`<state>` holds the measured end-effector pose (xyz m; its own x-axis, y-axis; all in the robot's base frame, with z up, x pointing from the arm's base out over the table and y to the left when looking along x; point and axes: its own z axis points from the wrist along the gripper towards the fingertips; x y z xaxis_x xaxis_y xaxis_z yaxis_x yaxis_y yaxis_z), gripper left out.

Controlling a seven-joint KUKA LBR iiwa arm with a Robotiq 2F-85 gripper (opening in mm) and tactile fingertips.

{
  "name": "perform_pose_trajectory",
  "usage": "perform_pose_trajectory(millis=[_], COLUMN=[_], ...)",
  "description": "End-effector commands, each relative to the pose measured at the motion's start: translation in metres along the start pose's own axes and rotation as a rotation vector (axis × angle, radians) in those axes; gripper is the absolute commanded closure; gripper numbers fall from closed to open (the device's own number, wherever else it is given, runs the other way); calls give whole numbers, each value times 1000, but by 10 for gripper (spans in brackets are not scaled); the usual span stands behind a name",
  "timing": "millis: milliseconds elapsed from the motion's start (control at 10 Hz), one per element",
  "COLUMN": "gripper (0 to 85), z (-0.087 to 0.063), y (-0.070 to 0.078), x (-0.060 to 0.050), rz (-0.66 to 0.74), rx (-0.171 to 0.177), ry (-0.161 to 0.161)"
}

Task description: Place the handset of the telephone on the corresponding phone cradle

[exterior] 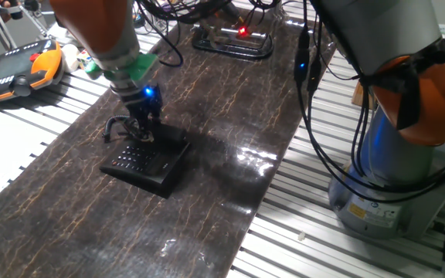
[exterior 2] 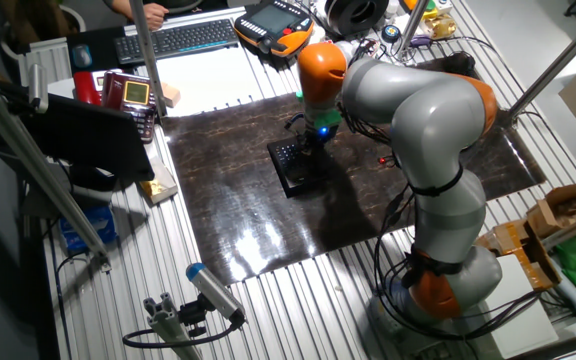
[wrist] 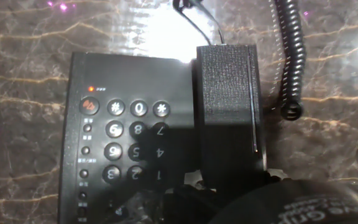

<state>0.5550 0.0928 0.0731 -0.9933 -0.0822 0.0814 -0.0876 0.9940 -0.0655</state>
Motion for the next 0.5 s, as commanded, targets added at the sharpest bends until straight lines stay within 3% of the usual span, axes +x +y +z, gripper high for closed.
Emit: perform_pose_trajectory(millis=[0, 400], gripper=[527, 527], z=[2, 4], y=[2, 5], x=[3, 5], rz=[3, 11], rx=[0, -13], ry=[-3, 3])
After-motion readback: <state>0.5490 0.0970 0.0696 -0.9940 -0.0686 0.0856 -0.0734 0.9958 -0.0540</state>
